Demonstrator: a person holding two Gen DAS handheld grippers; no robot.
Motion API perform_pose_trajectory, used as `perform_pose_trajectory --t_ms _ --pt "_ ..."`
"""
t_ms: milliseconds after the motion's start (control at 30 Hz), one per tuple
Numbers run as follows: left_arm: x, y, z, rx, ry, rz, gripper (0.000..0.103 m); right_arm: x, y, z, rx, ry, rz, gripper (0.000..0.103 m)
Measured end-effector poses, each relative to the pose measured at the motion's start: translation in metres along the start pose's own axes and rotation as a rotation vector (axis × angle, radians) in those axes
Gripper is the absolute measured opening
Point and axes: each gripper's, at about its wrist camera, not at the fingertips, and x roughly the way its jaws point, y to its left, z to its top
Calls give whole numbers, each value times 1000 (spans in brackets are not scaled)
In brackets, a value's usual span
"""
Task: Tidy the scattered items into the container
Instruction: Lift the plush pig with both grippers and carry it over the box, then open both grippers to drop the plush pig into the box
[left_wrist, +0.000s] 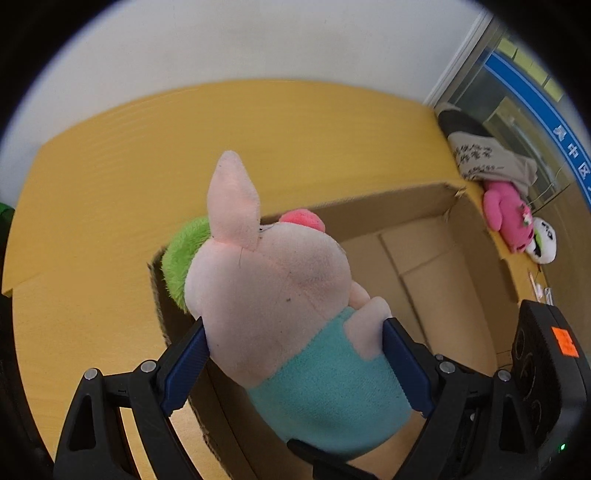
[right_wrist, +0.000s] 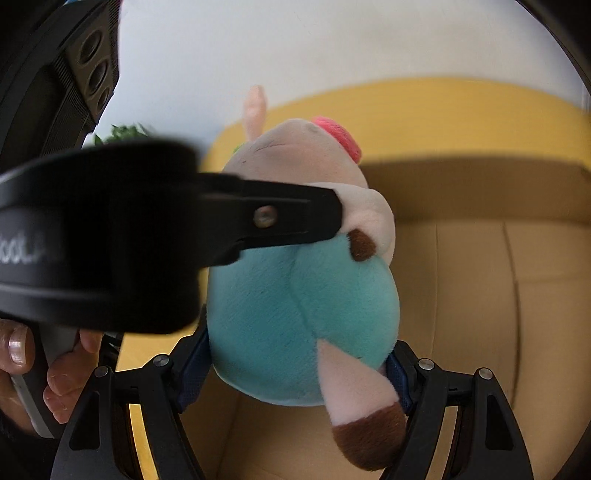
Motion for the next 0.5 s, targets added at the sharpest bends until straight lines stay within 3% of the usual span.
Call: perform_pose_trajectory --t_ms 133,233,400,500 --pt "27 10 -5 7 52 52 90 31 0 -7 27 66 16 83" --pt "27 17 -8 -3 36 18 91 48 -7 -5 64 122 38 93" --pt "25 19 -9 4 44 4 92 43 -1 -1 -15 122 35 94" --pt "24 18 -10 -2 44 9 93 32 -8 1 1 97 80 94"
